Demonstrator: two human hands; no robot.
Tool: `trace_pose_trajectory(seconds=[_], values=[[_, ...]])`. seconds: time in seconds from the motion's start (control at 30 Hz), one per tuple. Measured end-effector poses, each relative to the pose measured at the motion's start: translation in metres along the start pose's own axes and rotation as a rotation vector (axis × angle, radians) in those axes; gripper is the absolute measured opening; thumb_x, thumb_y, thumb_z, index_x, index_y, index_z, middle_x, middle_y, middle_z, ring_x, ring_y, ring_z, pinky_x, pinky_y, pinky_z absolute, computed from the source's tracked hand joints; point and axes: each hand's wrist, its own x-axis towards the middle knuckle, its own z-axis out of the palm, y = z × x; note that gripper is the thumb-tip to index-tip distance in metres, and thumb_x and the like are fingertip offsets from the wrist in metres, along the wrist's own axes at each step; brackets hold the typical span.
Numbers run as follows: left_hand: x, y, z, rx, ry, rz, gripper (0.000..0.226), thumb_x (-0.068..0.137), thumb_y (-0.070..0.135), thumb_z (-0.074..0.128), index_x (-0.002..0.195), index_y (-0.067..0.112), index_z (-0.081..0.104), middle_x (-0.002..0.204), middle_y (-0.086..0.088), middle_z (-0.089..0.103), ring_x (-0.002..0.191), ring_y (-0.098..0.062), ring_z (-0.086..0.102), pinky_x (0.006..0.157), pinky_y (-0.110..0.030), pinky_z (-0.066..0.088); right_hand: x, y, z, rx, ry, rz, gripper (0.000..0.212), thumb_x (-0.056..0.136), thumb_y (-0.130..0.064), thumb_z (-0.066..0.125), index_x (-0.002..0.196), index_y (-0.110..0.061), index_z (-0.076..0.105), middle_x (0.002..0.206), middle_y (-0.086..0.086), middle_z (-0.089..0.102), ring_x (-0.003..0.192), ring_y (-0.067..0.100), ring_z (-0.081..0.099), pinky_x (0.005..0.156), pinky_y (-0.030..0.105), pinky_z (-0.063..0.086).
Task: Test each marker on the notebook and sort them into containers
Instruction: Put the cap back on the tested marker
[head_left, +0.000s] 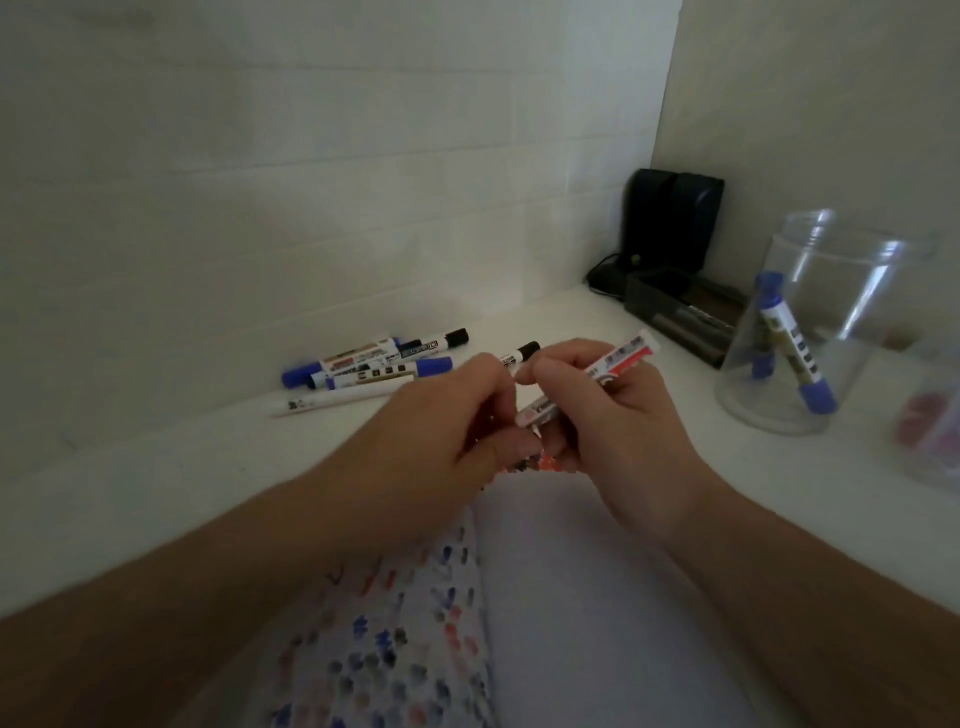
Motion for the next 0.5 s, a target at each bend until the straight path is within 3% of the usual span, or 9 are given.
trace_pose_trajectory(seconds=[0.07,0.17,0.3,0.5], values=[[-0.003,0.000,0.008,0.064,0.023,0.108,0.007,0.104,0.032,0.048,0.103,0.033,0.042,0.074,0.011,0.058,0.071,-0.006,0.058,0.058,-0.018,0.042,0.002,0.000,0.005,0.003,-0.023,0.024,0.020,0.102,-0.011,0.057,0.087,-0.006,0.069,0.062,0.011,0.063,0.049,0.015,0.054,0.045,0.026,0.043],[-0.002,-0.004,0.014,0.014,0.037,0.093,0.010,0.106,0.037,0.035,0.116,0.036,0.038,0.077,0.015,0.055,0.074,-0.004,0.057,0.059,-0.016,0.042,0.005,0.002,0.009,0.132,-0.005,0.100,0.018,0.097,-0.010,0.064,0.082,-0.008,0.056,0.060,0.014,0.059,0.045,0.015,0.050,0.042,0.026,0.037],[0.003,-0.010,0.012,0.066,0.012,0.145,0.014,0.107,0.038,0.035,0.114,0.029,0.043,0.071,0.014,0.055,0.069,-0.006,0.057,0.059,-0.022,0.044,0.008,0.008,0.011,0.255,0.003,0.170,0.033,0.095,-0.006,0.064,0.068,-0.014,0.046,0.055,0.015,0.054,0.041,0.016,0.043,0.041,0.024,0.031],[0.008,-0.014,0.007,-0.075,-0.045,0.146,0.007,0.108,0.030,0.043,0.108,0.025,0.047,0.071,0.030,0.057,0.059,0.000,0.055,0.052,-0.011,0.035,0.010,0.012,0.012,0.322,-0.046,0.172,0.030,0.084,-0.023,0.067,0.068,-0.013,0.043,0.055,0.013,0.052,0.043,0.017,0.041,0.049,0.031,0.027]])
